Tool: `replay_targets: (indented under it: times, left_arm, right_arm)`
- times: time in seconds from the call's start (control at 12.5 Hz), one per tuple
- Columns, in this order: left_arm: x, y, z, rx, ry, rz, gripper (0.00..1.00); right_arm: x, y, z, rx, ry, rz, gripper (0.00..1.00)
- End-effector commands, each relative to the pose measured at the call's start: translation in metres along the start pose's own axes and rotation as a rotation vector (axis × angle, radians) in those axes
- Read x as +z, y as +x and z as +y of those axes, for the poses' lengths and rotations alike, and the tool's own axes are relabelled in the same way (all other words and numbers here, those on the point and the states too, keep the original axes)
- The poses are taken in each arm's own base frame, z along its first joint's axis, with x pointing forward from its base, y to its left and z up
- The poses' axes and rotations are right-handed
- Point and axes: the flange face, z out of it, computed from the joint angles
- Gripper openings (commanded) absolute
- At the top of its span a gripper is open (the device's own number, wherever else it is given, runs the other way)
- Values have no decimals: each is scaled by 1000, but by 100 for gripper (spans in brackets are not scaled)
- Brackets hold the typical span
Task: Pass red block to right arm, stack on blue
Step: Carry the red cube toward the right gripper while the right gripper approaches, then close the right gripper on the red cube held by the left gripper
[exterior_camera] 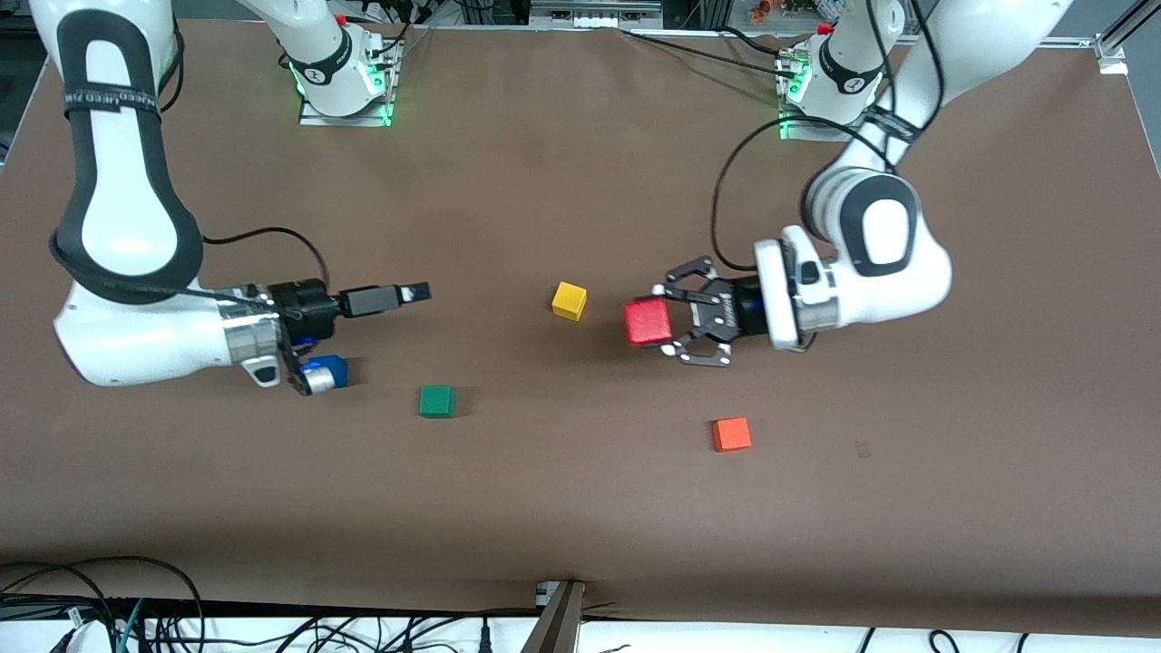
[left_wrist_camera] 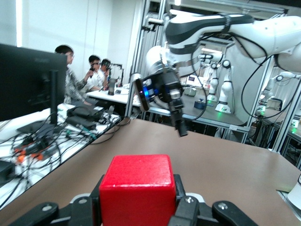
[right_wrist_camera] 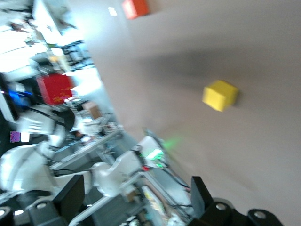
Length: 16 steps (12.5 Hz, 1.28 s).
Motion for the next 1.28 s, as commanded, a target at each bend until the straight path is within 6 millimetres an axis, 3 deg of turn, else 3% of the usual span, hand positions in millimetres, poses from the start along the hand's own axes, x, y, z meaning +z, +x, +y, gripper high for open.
replay_targets:
  times: [0.0,0.16,0.32,0.4,0.72,1.2]
  left_arm:
    - [48,-4,18,78,28,146,8]
    - [74,-30,24,104,57,202,8]
    - [108,-34,30,82,52,256,8]
    - [126,-27,41,62,48,285,8]
    - [130,-21,40,47,66,308,8]
    - [140,-13,30,29,84,336,8]
  right_arm:
    - [28,8,-33,-24,149,47,100]
    - [43,16,-38,-12,214,79,100]
    - [51,19,-41,-13,227,91,100]
    - [54,20,-39,-24,224,91,100]
    - [60,25,-31,-82,208,98,100]
    - [79,17,-40,-115,134,71,100]
